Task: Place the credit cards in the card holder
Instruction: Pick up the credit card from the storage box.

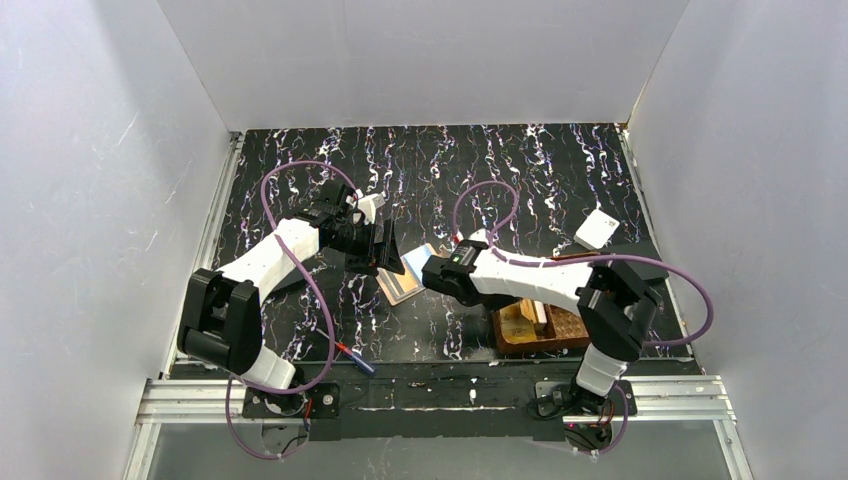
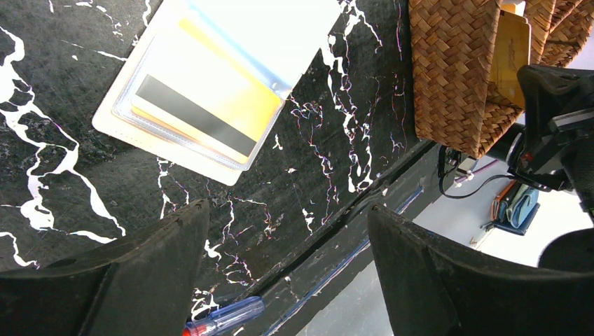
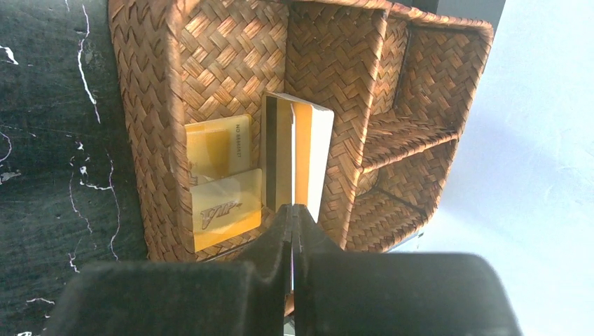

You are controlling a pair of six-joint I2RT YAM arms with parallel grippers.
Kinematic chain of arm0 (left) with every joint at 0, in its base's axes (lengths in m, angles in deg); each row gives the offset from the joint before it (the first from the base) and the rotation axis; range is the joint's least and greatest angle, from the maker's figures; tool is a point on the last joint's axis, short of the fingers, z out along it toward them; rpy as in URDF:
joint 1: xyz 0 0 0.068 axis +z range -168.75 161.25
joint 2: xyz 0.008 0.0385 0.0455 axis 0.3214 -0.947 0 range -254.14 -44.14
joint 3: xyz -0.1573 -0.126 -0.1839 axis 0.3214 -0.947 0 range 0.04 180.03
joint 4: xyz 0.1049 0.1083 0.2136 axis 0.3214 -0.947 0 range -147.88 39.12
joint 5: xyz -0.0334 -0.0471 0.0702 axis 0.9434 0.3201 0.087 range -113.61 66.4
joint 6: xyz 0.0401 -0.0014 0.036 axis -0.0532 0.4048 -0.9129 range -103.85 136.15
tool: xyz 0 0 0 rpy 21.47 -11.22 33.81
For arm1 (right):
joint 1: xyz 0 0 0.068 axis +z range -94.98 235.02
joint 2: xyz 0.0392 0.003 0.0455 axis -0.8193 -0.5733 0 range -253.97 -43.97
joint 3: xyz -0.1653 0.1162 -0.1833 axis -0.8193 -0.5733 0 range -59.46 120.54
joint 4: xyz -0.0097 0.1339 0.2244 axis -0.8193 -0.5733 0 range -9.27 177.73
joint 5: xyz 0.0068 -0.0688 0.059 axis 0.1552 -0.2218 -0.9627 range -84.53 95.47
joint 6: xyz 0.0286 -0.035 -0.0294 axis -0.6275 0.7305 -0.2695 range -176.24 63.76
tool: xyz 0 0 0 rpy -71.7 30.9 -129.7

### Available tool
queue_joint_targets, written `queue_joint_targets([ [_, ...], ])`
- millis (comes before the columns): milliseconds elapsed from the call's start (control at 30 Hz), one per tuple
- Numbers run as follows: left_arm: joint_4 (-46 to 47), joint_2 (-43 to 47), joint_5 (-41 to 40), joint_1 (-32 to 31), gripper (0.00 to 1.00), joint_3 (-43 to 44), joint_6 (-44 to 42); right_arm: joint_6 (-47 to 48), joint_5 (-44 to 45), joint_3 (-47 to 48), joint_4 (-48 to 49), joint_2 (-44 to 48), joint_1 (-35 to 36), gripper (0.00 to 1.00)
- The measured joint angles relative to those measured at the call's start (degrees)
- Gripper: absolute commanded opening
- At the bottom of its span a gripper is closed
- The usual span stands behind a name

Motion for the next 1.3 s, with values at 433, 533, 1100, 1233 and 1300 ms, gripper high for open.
queue_joint_targets([
  [433,0.1,0.0,0.0,-0.4,0.82,-0.6,0.0,5.5,-4.7,-3.0,5.3,8.6,-3.7,0.01],
  [533,0.1,0.0,0.0,-0.5,0.82,-0.7,-0.1,8.5,-8.8,-6.6,9.0,14.0,-8.1,0.01],
  [1100,0.1,0.0,-0.1,-1.1,0.82,-0.8,-0.3,22.5,-44.6,-16.2,23.8,31.1,-35.7,0.01],
  [1233,0.1,0.0,-0.1,-1.2,0.82,-0.8,-0.3,24.6,-45.8,-16.2,23.2,31.2,-38.1,0.01],
  [1300,0.1,0.0,-0.1,-1.2,0.82,-0.9,-0.3,25.7,-45.8,-16.2,23.0,31.2,-38.3,0.01],
])
